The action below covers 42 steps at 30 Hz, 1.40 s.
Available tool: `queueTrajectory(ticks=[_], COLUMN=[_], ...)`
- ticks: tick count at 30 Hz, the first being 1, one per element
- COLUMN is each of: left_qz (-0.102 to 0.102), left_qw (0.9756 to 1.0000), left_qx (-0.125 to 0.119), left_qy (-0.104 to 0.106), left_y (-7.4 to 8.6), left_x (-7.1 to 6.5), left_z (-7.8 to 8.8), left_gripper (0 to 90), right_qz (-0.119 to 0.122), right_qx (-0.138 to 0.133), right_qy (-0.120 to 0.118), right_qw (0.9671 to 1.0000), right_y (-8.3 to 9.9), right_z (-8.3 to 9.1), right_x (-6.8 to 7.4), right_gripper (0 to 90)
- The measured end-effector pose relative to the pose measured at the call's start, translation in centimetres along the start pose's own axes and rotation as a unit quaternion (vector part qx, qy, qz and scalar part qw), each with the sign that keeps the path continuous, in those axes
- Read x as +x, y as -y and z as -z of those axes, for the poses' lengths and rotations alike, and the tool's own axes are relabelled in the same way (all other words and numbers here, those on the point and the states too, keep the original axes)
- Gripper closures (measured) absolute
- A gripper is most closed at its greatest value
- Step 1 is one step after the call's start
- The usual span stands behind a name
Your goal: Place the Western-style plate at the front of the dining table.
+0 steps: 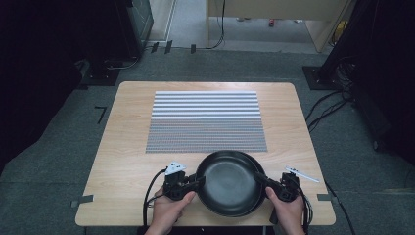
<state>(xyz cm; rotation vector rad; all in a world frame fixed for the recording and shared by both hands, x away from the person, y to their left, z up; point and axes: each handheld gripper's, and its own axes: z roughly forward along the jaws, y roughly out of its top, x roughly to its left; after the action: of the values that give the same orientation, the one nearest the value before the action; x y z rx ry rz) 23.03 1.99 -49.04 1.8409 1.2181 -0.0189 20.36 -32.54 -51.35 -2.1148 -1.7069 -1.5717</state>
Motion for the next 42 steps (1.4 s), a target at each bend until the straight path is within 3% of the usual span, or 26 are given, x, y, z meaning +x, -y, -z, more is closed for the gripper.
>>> queueTrajectory(ticks=[2,7,10,14,22,30,42], left_qz=[0.006,0.01,0.041,0.05,0.071,0.085,0.09], left_qw=[1.0,0.9999,0.9988,0.9982,0.9967,0.9953,0.9951], left_qx=[0.002,0.002,0.005,0.007,0.007,0.007,-0.031], left_qy=[0.005,0.006,0.024,0.032,0.04,0.046,0.026], left_y=[0.0,0.0,0.1,0.1,0.0,-0.9,-4.4], left_x=[0.1,0.1,0.5,0.6,0.8,1.1,2.7], left_z=[0.0,0.0,0.0,-0.1,0.1,0.6,2.3], left_gripper=[66.3,67.1,69.3,69.9,71.0,72.3,74.0], right_qz=[-0.022,-0.041,-0.064,-0.075,-0.05,-0.047,-0.024], right_qx=[0.002,-0.005,-0.006,-0.008,-0.015,-0.006,-0.004], right_qy=[-0.011,-0.018,-0.025,-0.027,-0.019,-0.021,-0.041], right_qw=[0.9997,0.999,0.9976,0.9968,0.9984,0.9986,0.9989], right_y=[-0.1,0.0,-0.1,-0.2,-0.8,-1.8,-5.1], right_z=[0.0,-0.1,-0.2,-0.1,0.3,0.3,-1.9], right_x=[-0.3,-0.6,-0.8,-0.9,0.2,0.9,3.6], right_gripper=[83.4,84.2,84.9,85.2,85.3,85.3,85.3])
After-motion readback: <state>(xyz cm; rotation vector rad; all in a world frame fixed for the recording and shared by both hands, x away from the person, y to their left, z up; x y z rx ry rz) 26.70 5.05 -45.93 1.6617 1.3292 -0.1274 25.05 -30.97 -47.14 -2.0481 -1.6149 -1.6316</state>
